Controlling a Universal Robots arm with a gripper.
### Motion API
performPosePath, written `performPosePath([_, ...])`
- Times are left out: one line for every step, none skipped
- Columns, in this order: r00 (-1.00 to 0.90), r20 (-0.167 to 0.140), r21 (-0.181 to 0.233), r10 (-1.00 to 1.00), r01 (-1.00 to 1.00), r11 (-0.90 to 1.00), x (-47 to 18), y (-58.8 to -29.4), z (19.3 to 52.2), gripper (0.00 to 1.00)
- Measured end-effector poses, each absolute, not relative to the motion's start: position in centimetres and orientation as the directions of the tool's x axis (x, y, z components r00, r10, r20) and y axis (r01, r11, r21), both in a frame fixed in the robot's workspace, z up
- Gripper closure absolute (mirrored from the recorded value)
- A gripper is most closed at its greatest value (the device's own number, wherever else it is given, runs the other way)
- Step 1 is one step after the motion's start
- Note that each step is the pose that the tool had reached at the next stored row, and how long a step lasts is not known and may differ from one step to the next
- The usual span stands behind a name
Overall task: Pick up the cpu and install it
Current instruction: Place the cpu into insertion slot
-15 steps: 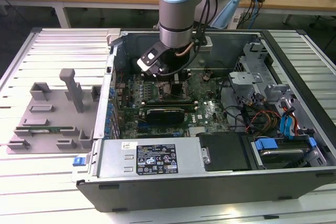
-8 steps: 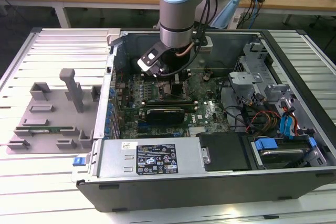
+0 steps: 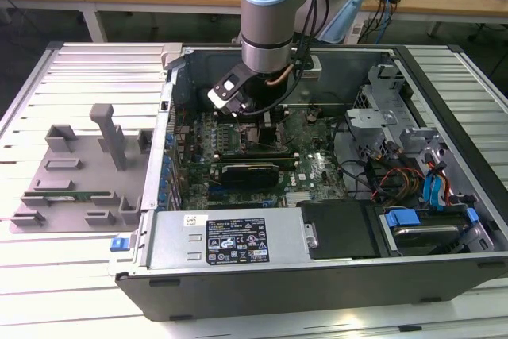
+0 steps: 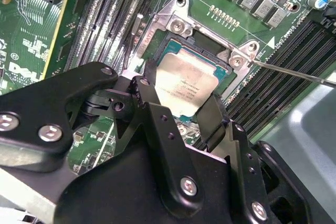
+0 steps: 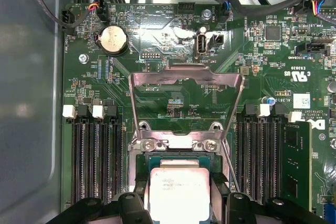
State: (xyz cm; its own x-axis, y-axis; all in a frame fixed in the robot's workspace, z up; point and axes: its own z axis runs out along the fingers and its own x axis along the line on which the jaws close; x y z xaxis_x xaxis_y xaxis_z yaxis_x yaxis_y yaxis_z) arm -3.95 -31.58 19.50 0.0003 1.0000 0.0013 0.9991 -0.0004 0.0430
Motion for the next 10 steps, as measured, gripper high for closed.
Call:
performPosePath([0.000, 0.001, 0.043, 1.000, 0.999, 0.000, -3.95, -31.58, 19.50, 0.45])
performPosePath([0.000, 0.002, 0.043, 1.000, 0.999, 0.000, -3.95, -31.58, 19.48, 0.45])
performPosePath([0.000, 0.003, 0.044, 1.000, 0.999, 0.000, -3.94, -31.56, 19.46, 0.45])
performPosePath([0.000, 0.002, 0.044, 1.000, 0.999, 0.000, -3.94, -31.56, 19.45, 0.45])
performPosePath([0.000, 0.002, 0.043, 1.000, 0.999, 0.000, -3.95, -31.57, 19.47, 0.39])
performPosePath([0.000, 0.002, 0.043, 1.000, 0.999, 0.000, -3.95, -31.58, 19.48, 0.39])
performPosePath([0.000, 0.001, 0.043, 1.000, 0.999, 0.000, -3.95, -31.58, 19.48, 0.39])
performPosePath([0.000, 0.002, 0.043, 1.000, 0.999, 0.000, -3.95, -31.58, 19.56, 0.39])
performPosePath([0.000, 0.002, 0.043, 1.000, 0.999, 0.000, -3.95, -31.58, 19.73, 0.39])
performPosePath([0.000, 0.001, 0.043, 1.000, 0.999, 0.000, -3.95, -31.58, 19.86, 0.39])
